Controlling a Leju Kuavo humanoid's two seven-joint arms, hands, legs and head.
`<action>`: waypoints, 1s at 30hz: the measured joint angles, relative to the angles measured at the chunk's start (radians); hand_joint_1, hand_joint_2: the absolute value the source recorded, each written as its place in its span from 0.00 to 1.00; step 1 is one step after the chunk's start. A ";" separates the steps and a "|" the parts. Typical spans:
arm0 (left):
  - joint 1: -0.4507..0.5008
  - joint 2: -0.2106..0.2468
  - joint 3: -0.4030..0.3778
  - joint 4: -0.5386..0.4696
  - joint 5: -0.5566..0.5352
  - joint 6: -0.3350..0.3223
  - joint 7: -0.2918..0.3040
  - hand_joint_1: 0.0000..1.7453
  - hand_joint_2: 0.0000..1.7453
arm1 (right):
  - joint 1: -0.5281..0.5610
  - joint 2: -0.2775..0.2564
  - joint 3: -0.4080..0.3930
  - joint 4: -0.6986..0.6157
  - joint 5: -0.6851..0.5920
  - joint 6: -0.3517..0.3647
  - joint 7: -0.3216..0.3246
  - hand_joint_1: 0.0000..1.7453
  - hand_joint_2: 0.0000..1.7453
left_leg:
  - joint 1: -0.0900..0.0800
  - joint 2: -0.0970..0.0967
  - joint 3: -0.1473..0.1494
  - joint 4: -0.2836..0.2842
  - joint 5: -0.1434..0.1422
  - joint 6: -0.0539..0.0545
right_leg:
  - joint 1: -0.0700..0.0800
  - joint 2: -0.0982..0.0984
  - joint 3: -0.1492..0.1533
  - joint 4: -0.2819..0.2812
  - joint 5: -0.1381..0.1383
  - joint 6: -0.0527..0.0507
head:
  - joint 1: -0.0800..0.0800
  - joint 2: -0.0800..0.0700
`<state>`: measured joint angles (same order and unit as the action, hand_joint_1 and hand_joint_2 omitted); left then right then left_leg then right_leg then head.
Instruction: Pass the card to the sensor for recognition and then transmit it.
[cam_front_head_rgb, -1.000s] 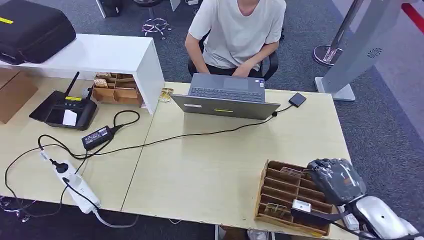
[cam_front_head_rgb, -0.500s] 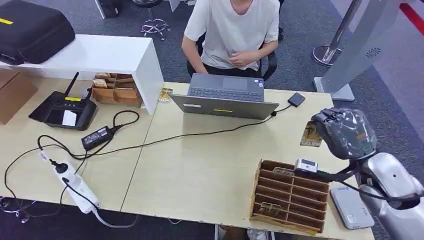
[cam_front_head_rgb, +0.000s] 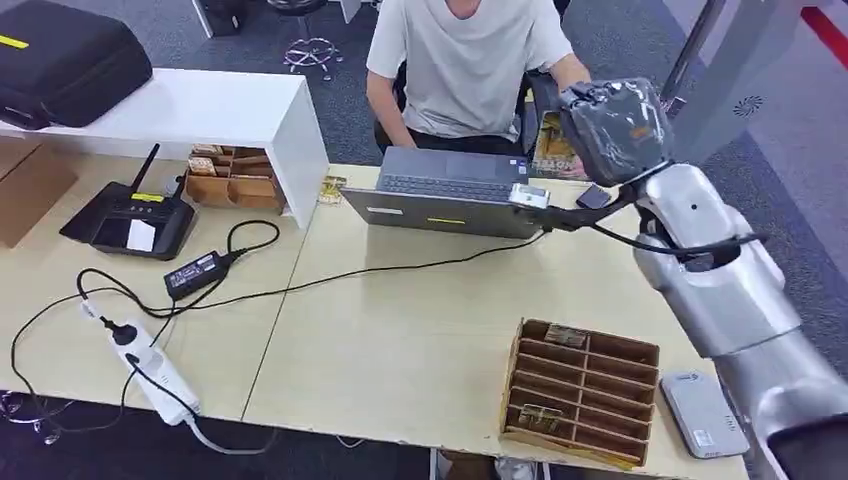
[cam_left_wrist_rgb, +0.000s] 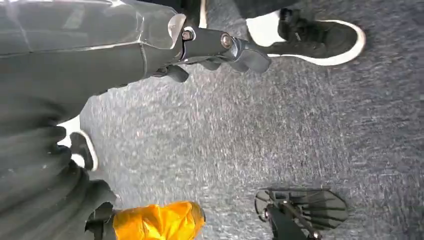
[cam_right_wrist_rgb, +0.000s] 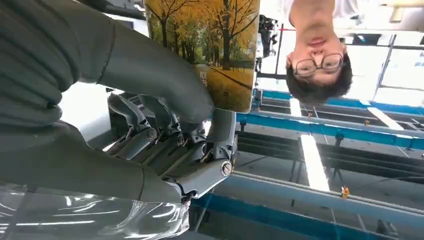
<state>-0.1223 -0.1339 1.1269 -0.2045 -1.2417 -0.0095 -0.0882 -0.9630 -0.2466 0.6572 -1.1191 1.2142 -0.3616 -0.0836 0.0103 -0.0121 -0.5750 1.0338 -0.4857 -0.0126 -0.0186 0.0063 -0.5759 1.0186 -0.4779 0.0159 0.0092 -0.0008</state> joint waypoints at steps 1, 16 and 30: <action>-0.006 -0.002 -0.011 0.000 -0.008 -0.003 0.005 0.00 1.00 | -0.038 0.039 0.017 0.065 0.015 -0.008 0.015 0.90 1.00 | 0.000 0.000 0.000 0.000 0.000 -0.001 | 0.000 0.000 0.000 0.000 0.000 0.000 | 0.000 0.000; -0.041 -0.026 -0.086 0.000 -0.046 -0.030 0.028 0.00 1.00 | -0.274 0.300 0.129 0.566 0.117 -0.030 0.076 0.90 1.00 | 0.000 -0.001 -0.001 0.000 0.001 -0.002 | 0.000 -0.001 -0.002 0.000 0.001 -0.001 | 0.000 0.000; -0.041 -0.028 -0.082 0.000 0.035 -0.065 0.039 0.00 1.00 | -0.288 0.326 0.147 0.659 0.115 -0.033 0.066 0.00 1.00 | 0.000 -0.001 -0.001 0.000 0.001 -0.002 | 0.000 -0.001 -0.002 0.000 0.001 -0.001 | 0.000 0.000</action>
<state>-0.1634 -0.1617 1.0449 -0.2045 -1.2066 -0.0748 -0.0492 -1.2513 0.0790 0.8038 -0.4597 1.3291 -0.3944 -0.0171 0.0105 -0.0131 -0.5763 1.0341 -0.4846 -0.0143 -0.0182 0.0056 -0.5778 1.0186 -0.4770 0.0146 0.0095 -0.0008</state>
